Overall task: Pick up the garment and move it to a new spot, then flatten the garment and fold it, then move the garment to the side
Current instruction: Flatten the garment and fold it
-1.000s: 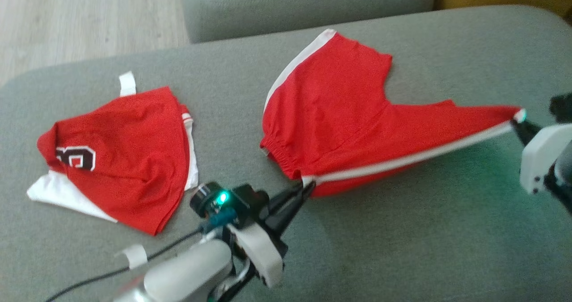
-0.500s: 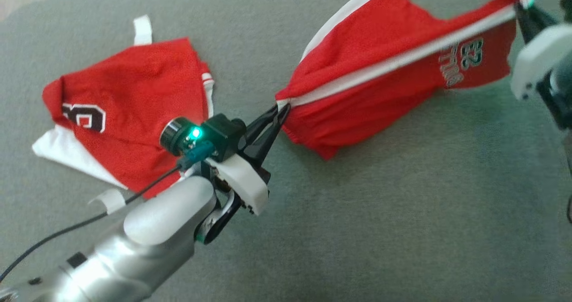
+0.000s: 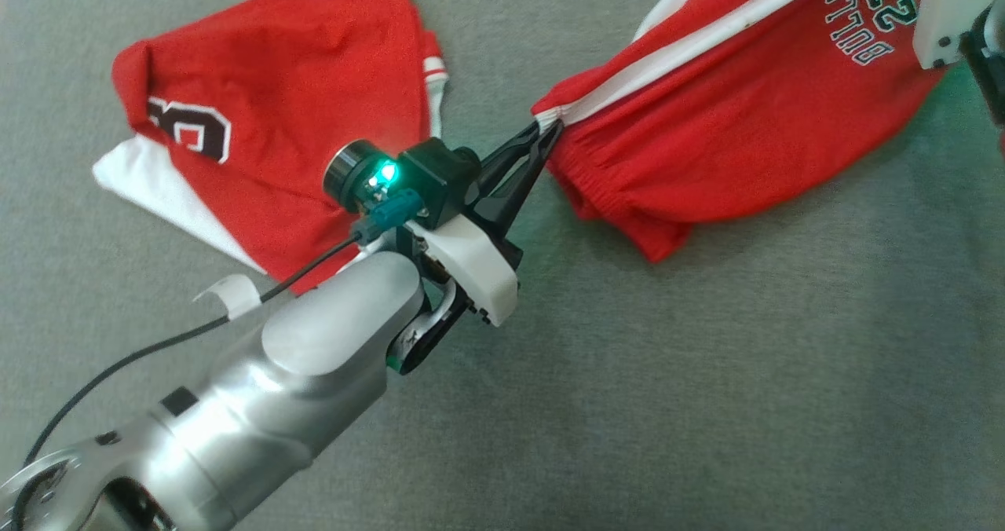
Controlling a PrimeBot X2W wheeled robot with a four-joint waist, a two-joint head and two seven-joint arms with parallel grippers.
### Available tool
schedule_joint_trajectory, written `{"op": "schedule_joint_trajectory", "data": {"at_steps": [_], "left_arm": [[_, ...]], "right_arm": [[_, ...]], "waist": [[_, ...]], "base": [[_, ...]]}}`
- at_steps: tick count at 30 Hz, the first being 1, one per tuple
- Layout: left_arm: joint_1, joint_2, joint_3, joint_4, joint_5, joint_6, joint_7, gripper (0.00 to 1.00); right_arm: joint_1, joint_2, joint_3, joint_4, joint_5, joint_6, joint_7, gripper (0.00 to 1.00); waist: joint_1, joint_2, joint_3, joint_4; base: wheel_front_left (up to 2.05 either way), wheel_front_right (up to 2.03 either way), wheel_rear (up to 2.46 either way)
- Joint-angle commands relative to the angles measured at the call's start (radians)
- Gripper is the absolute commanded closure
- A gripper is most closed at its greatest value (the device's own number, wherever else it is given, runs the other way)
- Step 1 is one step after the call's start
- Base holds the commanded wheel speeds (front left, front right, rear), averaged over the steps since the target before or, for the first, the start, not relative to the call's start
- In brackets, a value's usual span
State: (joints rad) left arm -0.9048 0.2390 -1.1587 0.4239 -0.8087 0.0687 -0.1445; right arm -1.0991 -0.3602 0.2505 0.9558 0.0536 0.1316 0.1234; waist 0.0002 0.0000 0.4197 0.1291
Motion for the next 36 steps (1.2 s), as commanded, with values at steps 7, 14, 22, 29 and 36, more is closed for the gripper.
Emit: {"op": "schedule_joint_trajectory", "data": {"at_steps": [7,14,22,29,36], "left_arm": [[-0.059,-0.025,0.033,0.021,0.009,-0.023,-0.033,1.00],[-0.078,-0.048,0.033,0.043,0.010,-0.033,-0.048,0.75],[-0.075,-0.044,0.050,0.077,0.011,-0.015,-0.072,0.00],[-0.049,-0.013,0.109,0.101,0.003,0.024,-0.103,0.00],[0.032,0.045,0.232,0.070,0.024,0.091,-0.116,0.00]], "right_arm": [[-0.092,0.013,0.012,0.109,-0.055,-0.001,-0.070,1.00],[-0.148,0.008,-0.022,0.190,-0.089,-0.001,-0.132,0.00],[-0.169,0.022,-0.078,0.247,-0.079,-0.001,-0.204,0.00],[-0.117,0.057,-0.146,0.252,-0.009,-0.001,-0.345,0.00],[0.051,0.117,-0.158,0.087,0.082,-0.001,-0.384,0.00]], "waist": [[-0.0002,0.0000,0.058,0.058],[-0.0002,0.0000,0.077,0.080],[-0.0002,0.0000,0.054,0.077],[-0.0002,0.0000,-0.024,0.043],[-0.0002,0.0000,-0.130,-0.015]], "base": [[0.00,0.00,0.00],[0.00,0.00,0.00],[0.00,0.00,0.00],[0.00,0.00,0.00],[0.00,0.00,0.00]]}}
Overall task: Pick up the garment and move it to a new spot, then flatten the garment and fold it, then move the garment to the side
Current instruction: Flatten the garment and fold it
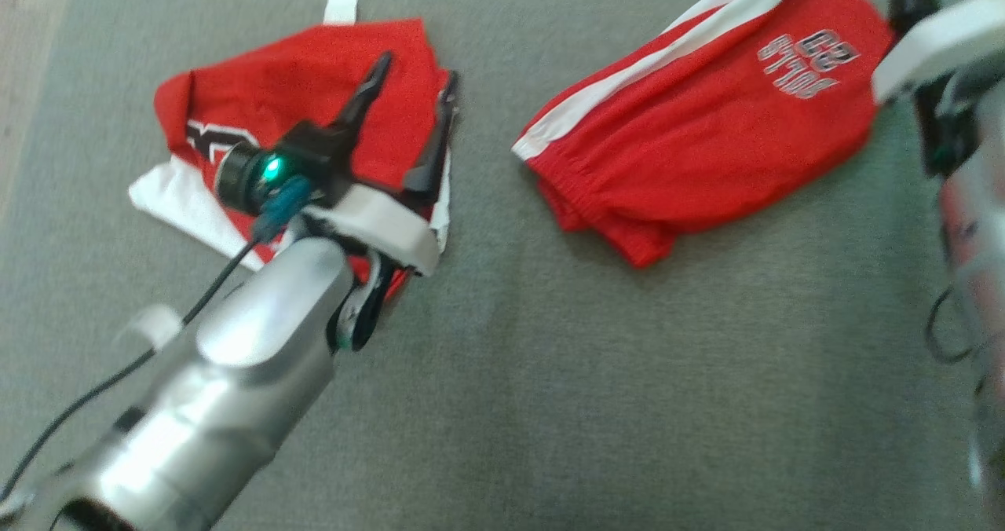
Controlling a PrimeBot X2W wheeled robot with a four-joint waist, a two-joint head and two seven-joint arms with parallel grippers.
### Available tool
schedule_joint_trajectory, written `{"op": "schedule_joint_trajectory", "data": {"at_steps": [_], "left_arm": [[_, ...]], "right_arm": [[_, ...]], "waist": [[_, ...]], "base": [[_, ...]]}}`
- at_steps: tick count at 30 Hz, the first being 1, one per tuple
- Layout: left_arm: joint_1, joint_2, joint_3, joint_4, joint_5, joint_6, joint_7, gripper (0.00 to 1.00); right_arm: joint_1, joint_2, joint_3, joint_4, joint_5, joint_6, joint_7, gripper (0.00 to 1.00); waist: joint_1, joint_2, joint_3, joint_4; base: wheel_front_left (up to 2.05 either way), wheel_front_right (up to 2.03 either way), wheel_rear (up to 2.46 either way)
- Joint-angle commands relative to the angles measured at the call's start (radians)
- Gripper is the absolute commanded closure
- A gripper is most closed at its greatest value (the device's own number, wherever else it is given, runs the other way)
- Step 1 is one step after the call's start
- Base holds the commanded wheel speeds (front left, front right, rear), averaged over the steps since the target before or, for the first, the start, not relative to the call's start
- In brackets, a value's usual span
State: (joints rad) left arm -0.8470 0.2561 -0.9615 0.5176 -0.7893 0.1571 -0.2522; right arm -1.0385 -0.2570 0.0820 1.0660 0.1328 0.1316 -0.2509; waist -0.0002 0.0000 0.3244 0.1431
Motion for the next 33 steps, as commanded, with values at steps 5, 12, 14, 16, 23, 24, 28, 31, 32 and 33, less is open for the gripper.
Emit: {"op": "schedule_joint_trajectory", "data": {"at_steps": [5,12,14,16,23,24,28,31,32,33], "left_arm": [[0.120,0.045,0.159,-0.103,0.057,0.037,-0.009,0.00],[0.342,0.049,0.316,-0.194,0.165,0.057,-0.009,0.00],[0.408,0.041,0.359,-0.213,0.187,0.055,-0.009,0.00],[0.469,0.029,0.402,-0.230,0.207,0.050,-0.009,0.00],[0.645,-0.037,0.540,-0.278,0.302,0.018,-0.009,0.00],[0.655,-0.045,0.550,-0.279,0.313,0.010,-0.009,0.00],[0.666,-0.064,0.576,-0.276,0.344,-0.015,-0.009,0.00],[0.661,-0.080,0.596,-0.272,0.371,-0.039,-0.009,0.00],[0.657,-0.085,0.601,-0.272,0.379,-0.046,-0.009,0.00],[0.651,-0.090,0.606,-0.271,0.387,-0.053,-0.009,0.00]], "right_arm": [[0.206,0.057,0.003,-0.221,0.071,-0.001,-0.011,0.00],[0.484,0.107,0.004,-0.394,0.060,-0.001,-0.011,0.00],[0.553,0.125,-0.007,-0.441,0.051,-0.001,-0.011,0.00],[0.619,0.144,-0.023,-0.484,0.038,-0.001,-0.011,0.00],[0.823,0.198,-0.073,-0.630,0.001,-0.001,-0.011,0.00],[0.835,0.200,-0.074,-0.640,-0.002,-0.001,-0.011,0.00],[0.850,0.204,-0.073,-0.666,-0.020,-0.001,-0.011,0.00],[0.841,0.205,-0.077,-0.696,-0.031,-0.001,-0.004,0.00],[0.834,0.206,-0.079,-0.707,-0.038,-0.001,0.001,0.00],[0.824,0.206,-0.081,-0.717,-0.045,-0.001,0.006,0.00]], "waist": [[0.0002,0.0000,-0.110,-0.065],[0.0002,0.0000,-0.194,-0.109],[0.0002,0.0000,-0.212,-0.119],[0.0002,0.0000,-0.228,-0.129],[0.0002,0.0000,-0.248,-0.149],[0.0002,0.0000,-0.246,-0.149],[0.0002,0.0000,-0.234,-0.149],[0.0002,0.0000,-0.214,-0.145],[0.0002,0.0000,-0.204,-0.142],[0.0002,0.0000,-0.195,-0.139]], "base": [[0.00,0.00,0.00],[0.00,0.00,0.00],[0.00,0.00,0.00],[0.00,0.00,0.00],[0.00,0.00,0.00],[0.00,0.00,0.00],[0.00,0.00,0.00],[0.00,0.00,0.00],[0.00,0.00,0.00],[0.00,0.00,0.00]]}}
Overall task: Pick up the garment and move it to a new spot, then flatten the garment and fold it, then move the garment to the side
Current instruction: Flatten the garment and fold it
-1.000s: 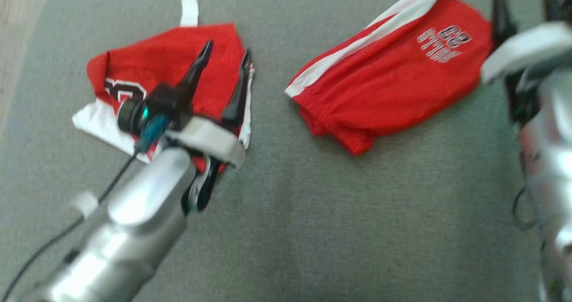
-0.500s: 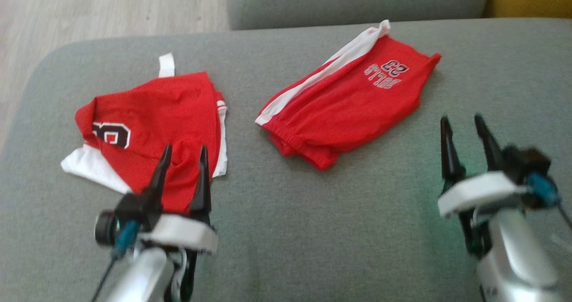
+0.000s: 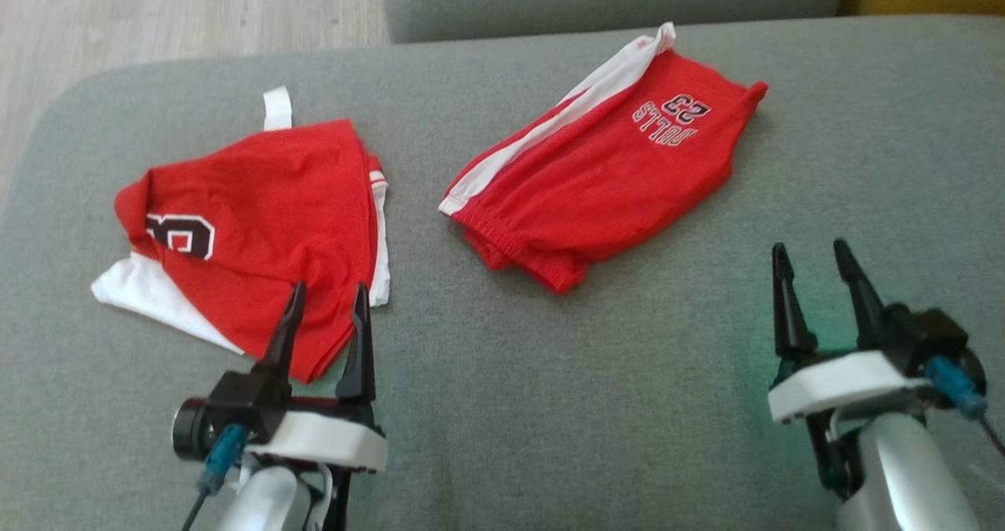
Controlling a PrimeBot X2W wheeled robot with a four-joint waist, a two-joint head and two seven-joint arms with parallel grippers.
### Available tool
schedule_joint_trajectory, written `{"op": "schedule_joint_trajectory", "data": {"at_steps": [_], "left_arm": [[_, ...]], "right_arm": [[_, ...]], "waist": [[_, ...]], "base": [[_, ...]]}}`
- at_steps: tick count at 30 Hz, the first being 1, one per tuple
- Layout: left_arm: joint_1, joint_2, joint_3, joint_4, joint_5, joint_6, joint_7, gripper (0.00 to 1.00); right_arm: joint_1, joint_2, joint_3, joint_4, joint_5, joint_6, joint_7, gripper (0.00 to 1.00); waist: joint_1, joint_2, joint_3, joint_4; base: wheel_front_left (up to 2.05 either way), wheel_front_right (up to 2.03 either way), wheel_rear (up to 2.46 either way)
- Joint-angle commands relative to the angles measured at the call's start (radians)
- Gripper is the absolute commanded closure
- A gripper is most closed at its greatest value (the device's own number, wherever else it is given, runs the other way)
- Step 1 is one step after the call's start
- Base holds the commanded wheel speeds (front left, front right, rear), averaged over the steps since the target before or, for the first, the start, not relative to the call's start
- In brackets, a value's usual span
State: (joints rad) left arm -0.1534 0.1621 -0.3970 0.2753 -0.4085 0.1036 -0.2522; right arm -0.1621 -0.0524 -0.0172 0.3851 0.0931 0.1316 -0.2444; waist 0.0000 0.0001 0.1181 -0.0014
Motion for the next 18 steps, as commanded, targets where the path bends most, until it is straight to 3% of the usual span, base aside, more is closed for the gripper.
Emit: {"op": "schedule_joint_trajectory", "data": {"at_steps": [1,10,18], "left_arm": [[-0.050,-0.001,0.047,-0.029,0.014,-0.006,-0.009,0.00],[-0.133,-0.046,0.075,-0.013,0.065,-0.066,-0.009,0.00],[-0.192,-0.081,0.094,0.012,0.089,-0.106,-0.009,0.00]], "right_arm": [[-0.067,0.001,0.012,-0.045,-0.012,-0.001,0.007,0.00],[-0.360,-0.073,-0.074,-0.026,-0.021,-0.001,0.195,0.00],[-0.583,-0.163,-0.106,0.189,-0.092,-0.001,0.350,0.00]], "waist": [[0.0000,-0.0001,0.026,0.008],[0.0000,-0.0001,0.145,0.059],[0.0000,-0.0001,0.219,0.129]], "base": [[0.00,0.00,0.00],[0.00,0.00,0.00],[0.00,0.00,0.00]]}}
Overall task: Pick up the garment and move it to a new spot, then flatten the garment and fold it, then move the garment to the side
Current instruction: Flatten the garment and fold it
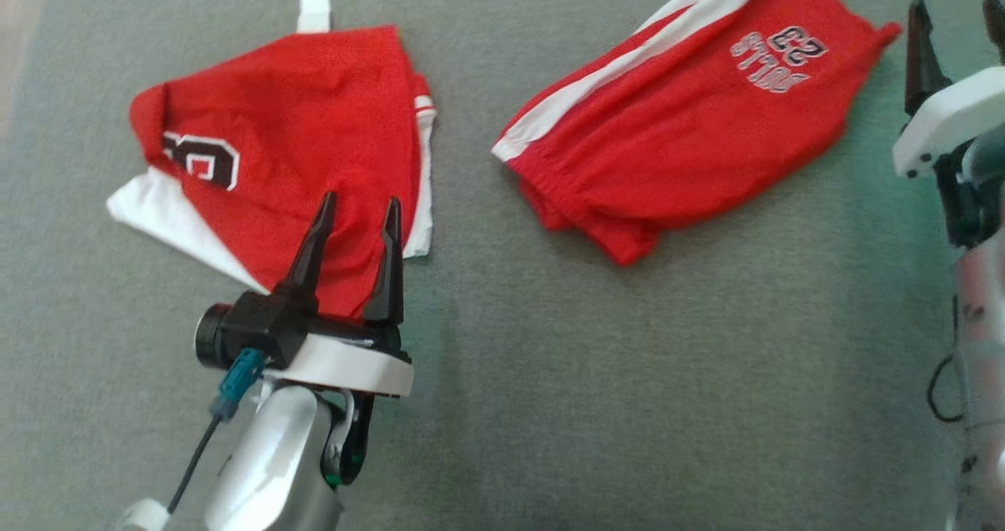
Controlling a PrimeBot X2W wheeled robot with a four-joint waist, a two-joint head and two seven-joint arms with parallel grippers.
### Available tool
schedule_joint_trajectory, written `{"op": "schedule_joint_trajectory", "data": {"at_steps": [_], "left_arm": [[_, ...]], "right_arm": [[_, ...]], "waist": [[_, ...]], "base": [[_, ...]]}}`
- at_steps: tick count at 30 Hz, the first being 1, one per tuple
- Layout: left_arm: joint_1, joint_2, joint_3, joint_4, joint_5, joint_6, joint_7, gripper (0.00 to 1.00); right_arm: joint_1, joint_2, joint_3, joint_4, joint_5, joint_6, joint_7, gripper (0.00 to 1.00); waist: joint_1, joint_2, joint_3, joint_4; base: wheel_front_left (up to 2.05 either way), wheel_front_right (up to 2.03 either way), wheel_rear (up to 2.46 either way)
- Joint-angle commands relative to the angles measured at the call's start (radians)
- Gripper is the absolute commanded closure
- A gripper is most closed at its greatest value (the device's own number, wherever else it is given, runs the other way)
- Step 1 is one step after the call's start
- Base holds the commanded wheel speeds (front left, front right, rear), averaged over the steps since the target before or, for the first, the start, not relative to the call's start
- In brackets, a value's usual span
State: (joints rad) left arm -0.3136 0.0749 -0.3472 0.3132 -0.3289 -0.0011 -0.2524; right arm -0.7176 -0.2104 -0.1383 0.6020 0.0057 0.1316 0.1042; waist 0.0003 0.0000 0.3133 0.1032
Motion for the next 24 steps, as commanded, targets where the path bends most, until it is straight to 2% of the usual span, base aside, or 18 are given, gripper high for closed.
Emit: {"op": "schedule_joint_trajectory", "data": {"at_steps": [1,11,16,21,23,24], "left_arm": [[-0.036,0.003,0.047,-0.023,0.012,-0.005,-0.009,0.00],[-0.069,-0.016,0.056,-0.002,0.034,-0.033,-0.009,0.00],[-0.079,-0.021,0.057,0.004,0.039,-0.040,-0.009,0.00],[-0.082,-0.023,0.065,0.003,0.041,-0.041,-0.009,0.00],[-0.083,-0.023,0.071,0.003,0.044,-0.041,-0.009,0.00],[-0.083,-0.023,0.074,0.003,0.046,-0.040,-0.009,0.00]], "right_arm": [[-0.049,-0.009,0.011,0.005,-0.012,-0.001,0.014,0.00],[-0.220,-0.072,-0.075,0.299,-0.114,-0.001,0.062,0.00],[-0.261,-0.071,-0.108,0.407,-0.158,-0.001,0.069,0.00],[-0.281,-0.059,-0.093,0.485,-0.176,-0.001,0.089,0.00],[-0.290,-0.050,-0.086,0.519,-0.170,-0.001,0.094,1.00],[-0.294,-0.047,-0.084,0.532,-0.165,-0.001,0.094,1.00]], "waist": [[-0.0003,0.0000,0.032,0.034],[-0.0003,0.0000,0.111,0.099],[-0.0003,0.0000,0.127,0.110],[-0.0003,0.0000,0.133,0.108],[-0.0003,0.0000,0.133,0.103],[-0.0003,0.0000,0.132,0.099]], "base": [[0.00,0.00,0.00],[0.00,0.00,0.00],[0.00,0.00,0.00],[0.00,0.00,0.00],[0.00,0.00,0.00],[0.00,0.00,0.00]]}}
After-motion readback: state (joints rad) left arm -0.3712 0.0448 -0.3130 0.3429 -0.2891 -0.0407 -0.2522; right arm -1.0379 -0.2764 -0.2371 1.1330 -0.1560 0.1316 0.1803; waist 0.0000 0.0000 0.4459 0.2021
